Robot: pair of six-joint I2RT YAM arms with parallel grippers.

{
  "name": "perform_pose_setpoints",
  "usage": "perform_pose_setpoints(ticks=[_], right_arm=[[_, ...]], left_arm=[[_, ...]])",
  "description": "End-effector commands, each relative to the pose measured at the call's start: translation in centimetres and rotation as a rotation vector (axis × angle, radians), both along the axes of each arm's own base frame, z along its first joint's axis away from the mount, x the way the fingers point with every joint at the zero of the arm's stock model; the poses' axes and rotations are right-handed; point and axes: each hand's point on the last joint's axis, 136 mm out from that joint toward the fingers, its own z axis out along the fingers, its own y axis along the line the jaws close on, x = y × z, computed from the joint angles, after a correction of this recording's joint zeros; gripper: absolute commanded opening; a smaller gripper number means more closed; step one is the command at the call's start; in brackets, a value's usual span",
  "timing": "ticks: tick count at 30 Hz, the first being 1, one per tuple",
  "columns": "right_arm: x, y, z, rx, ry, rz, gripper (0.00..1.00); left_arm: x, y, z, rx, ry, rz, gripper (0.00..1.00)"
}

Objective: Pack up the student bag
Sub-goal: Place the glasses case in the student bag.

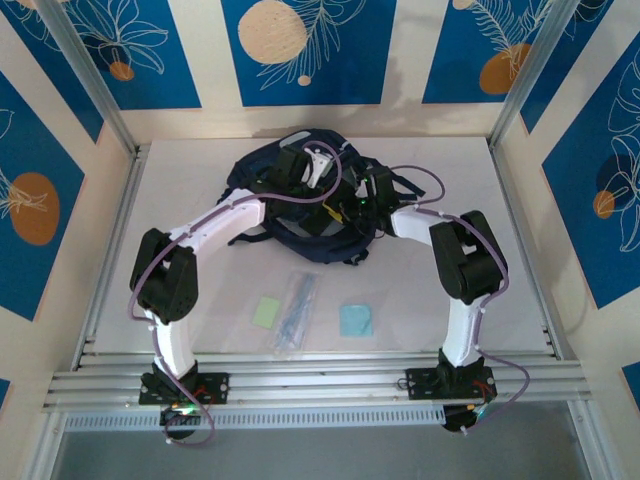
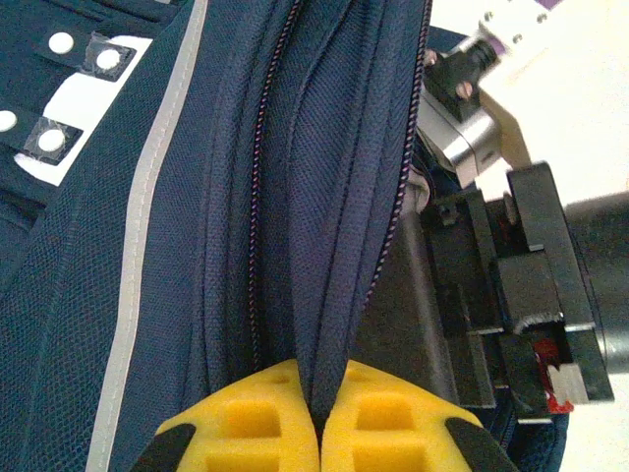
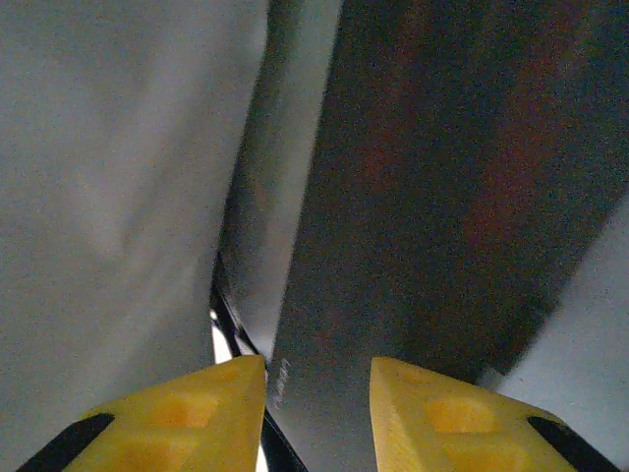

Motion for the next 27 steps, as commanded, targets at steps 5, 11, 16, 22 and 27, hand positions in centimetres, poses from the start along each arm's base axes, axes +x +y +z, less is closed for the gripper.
perform_pose_setpoints(ticks=[5, 11, 16, 22, 27], right_arm=[[-0.9, -0.9, -3.9, -0.074, 0.075, 0.0, 0.35], [1.9, 0.4, -4.6, -0.05, 0.049, -0.013, 0.44], [5.0, 3.2, -3.4, -0.023, -0.016, -0.021, 0.43], [7.5, 7.1, -4.5, 0.011, -0.002, -0.017, 0.42], [8.3, 7.3, -4.8, 0.091, 0.013, -0.037, 0.41]], left_arm=[[-0.3, -1.8, 7.3, -0.169, -0.109, -0.078, 0.0], [-1.7, -2.9, 8.5, -0.214, -0.101, -0.145, 0.0], [-3.2, -4.1, 9.6, -0.262, -0.079, -0.224, 0.0], [-4.8, -4.8, 11.8, -0.308, -0.084, -0.298, 0.0], [-4.3, -4.4, 11.4, -0.266, -0.117, -0.293, 0.0]])
